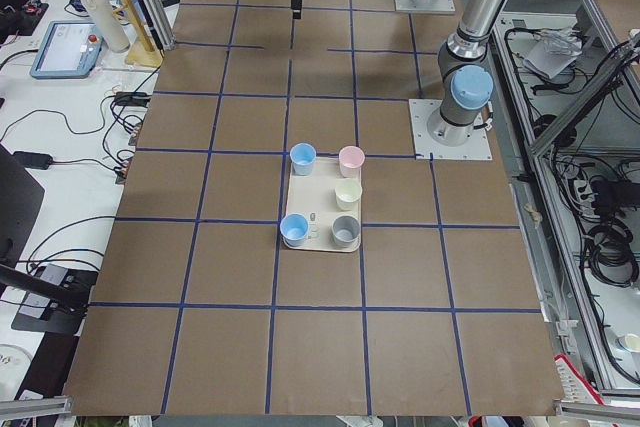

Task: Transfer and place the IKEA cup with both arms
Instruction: 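Lower the right gripper onto the yellow cup and close on it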

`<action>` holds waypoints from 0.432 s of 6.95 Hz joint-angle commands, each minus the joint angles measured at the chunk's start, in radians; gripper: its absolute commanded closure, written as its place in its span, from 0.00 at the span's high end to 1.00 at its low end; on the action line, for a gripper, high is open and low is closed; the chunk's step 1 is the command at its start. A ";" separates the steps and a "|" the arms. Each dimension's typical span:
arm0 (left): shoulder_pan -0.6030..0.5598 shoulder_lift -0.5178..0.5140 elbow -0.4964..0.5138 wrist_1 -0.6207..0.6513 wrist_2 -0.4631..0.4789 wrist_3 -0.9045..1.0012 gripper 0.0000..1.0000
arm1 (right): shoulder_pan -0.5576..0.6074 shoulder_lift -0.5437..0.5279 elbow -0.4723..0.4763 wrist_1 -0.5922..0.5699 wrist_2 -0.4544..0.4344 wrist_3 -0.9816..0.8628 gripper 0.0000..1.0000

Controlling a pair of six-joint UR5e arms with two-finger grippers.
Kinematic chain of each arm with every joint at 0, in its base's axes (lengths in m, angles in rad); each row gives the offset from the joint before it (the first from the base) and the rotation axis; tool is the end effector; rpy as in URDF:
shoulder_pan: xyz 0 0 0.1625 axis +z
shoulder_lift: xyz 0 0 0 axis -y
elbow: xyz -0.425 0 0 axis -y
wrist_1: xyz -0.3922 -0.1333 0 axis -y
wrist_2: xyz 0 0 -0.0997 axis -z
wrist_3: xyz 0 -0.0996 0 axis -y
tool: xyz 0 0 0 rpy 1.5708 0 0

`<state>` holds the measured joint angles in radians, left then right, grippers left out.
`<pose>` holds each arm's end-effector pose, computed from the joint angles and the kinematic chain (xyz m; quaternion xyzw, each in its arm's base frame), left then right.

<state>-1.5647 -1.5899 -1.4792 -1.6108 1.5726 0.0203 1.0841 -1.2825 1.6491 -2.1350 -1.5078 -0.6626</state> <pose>-0.1301 -0.5030 0.5195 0.0071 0.9998 -0.0162 0.0011 -0.1592 -0.5994 0.3515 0.0905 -0.9905 0.0998 0.0273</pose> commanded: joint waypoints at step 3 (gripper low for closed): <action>0.000 -0.001 0.000 0.003 0.000 0.000 1.00 | 0.002 0.075 0.001 -0.051 0.000 0.000 1.00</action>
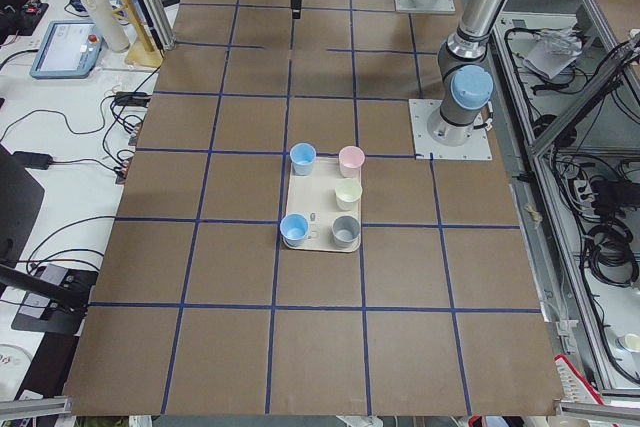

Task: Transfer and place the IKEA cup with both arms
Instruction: 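Lower the right gripper onto the yellow cup and close on it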

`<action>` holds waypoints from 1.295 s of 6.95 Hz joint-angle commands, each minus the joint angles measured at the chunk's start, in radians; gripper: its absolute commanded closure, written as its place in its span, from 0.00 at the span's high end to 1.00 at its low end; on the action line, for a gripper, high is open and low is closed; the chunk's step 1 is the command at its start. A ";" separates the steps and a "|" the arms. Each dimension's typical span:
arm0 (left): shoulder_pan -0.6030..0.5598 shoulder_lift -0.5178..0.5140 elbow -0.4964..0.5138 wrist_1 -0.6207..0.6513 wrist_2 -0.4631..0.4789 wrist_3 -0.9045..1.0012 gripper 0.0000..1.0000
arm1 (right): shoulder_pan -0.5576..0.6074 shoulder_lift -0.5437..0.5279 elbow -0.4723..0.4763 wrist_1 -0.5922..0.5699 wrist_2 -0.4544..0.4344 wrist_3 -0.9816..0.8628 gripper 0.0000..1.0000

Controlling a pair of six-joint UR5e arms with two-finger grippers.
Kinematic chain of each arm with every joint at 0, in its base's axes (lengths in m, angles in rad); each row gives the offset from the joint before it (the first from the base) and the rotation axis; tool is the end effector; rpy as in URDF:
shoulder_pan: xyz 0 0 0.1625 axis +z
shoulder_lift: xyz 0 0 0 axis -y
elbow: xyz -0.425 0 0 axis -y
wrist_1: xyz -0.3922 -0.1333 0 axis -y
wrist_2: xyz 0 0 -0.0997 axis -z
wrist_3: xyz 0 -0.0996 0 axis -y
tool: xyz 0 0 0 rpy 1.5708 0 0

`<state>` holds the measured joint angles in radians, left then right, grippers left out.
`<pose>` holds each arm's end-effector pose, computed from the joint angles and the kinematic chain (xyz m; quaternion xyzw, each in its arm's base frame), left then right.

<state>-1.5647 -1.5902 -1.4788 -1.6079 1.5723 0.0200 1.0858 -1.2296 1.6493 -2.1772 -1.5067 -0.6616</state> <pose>-0.1301 -0.5034 0.5199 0.0069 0.9998 -0.0177 0.0010 -0.1640 -0.6108 0.3240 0.0907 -0.9910 0.0956 0.0237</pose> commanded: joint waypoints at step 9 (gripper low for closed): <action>0.000 -0.001 0.000 0.002 0.000 -0.002 1.00 | 0.000 0.038 0.001 -0.007 -0.004 0.000 0.59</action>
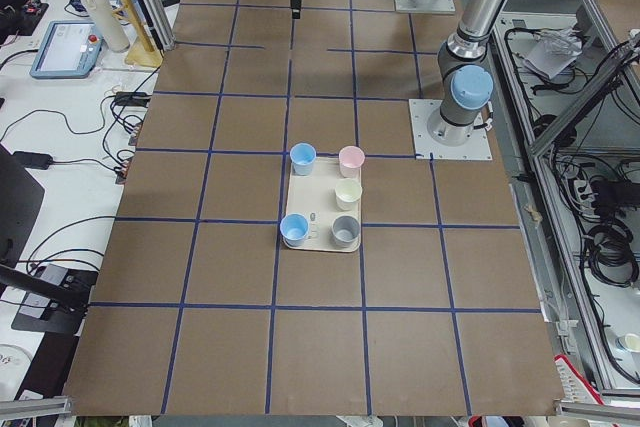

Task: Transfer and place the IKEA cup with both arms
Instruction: 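Lower the right gripper onto the yellow cup and close on it, then lift the yellow cup off the rack with the right gripper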

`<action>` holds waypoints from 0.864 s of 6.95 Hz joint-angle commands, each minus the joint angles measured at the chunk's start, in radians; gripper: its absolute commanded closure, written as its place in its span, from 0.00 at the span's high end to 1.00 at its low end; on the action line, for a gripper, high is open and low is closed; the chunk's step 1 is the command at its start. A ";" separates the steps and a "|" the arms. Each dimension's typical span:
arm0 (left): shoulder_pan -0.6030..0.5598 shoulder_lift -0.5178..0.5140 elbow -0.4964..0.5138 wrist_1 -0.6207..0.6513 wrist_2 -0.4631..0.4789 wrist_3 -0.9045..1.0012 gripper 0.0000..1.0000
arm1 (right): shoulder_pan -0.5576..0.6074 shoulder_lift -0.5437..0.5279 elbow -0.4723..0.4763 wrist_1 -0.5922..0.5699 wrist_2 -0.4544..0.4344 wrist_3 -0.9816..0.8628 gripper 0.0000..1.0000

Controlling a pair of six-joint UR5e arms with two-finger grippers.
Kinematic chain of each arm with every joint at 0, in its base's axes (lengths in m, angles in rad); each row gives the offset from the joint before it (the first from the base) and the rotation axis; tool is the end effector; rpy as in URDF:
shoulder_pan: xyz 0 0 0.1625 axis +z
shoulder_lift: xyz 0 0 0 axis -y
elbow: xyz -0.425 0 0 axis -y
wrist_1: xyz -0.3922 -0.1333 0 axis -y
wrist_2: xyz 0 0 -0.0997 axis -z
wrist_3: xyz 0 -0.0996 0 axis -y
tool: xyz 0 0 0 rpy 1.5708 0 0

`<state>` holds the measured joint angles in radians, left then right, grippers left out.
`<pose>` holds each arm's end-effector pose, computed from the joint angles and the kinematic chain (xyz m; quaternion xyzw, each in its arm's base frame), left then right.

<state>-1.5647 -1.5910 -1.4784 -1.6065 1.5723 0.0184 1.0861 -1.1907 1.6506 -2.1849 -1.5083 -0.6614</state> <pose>-0.1301 -0.5038 0.5198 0.0061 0.9998 -0.0182 0.0010 -0.1668 -0.6162 0.3002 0.0903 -0.9924 0.0816 0.0156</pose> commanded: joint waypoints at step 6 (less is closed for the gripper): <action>0.000 0.002 0.001 0.002 -0.001 0.005 1.00 | 0.002 -0.075 -0.089 0.185 -0.016 -0.001 0.00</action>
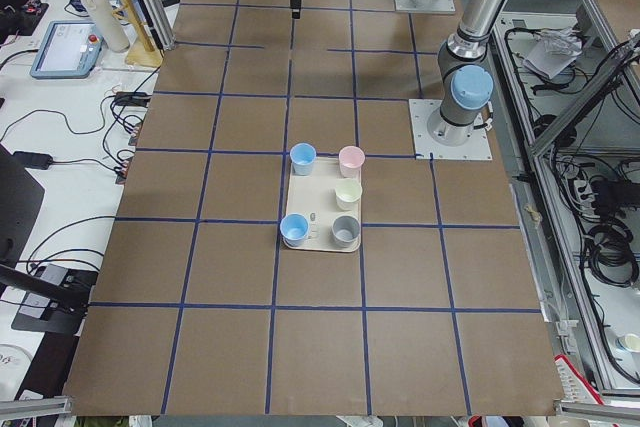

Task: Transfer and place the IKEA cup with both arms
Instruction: 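Lift the yellow cup off the rack with the right gripper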

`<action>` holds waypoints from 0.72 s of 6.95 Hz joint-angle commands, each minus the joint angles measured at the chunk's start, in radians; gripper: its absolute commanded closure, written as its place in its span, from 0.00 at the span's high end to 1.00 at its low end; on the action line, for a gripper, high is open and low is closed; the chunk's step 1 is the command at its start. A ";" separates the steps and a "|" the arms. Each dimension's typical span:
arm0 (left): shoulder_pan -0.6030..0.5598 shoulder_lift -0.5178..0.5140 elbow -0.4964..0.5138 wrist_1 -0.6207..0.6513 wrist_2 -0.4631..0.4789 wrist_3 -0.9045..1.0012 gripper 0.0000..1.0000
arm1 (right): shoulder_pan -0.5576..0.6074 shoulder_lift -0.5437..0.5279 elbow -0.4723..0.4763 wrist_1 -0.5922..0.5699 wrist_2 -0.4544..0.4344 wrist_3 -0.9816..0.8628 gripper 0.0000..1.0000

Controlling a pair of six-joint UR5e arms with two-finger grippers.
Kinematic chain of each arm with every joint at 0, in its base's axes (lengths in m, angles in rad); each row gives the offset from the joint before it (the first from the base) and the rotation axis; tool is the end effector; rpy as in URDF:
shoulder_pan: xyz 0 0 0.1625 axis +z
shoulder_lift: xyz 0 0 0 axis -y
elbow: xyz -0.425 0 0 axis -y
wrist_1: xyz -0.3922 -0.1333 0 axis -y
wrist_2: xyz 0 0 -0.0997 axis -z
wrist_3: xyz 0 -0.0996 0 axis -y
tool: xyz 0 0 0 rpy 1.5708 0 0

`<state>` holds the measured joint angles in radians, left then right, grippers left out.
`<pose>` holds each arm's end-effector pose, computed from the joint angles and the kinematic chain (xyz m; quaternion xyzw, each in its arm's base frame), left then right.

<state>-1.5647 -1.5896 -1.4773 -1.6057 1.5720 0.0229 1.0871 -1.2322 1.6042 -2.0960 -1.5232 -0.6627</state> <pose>-0.1301 -0.5035 0.5211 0.0084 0.9998 -0.0199 0.0009 -0.1663 -0.6133 0.3377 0.0909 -0.9926 0.0771 0.0216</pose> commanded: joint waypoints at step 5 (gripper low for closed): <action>0.024 0.019 0.037 0.000 -0.179 -0.003 1.00 | 0.051 -0.220 -0.066 0.291 -0.013 0.014 0.00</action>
<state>-1.5569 -1.5774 -1.4591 -1.6042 1.4684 0.0194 1.1045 -1.3872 1.5381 -1.9066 -1.5551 -0.6633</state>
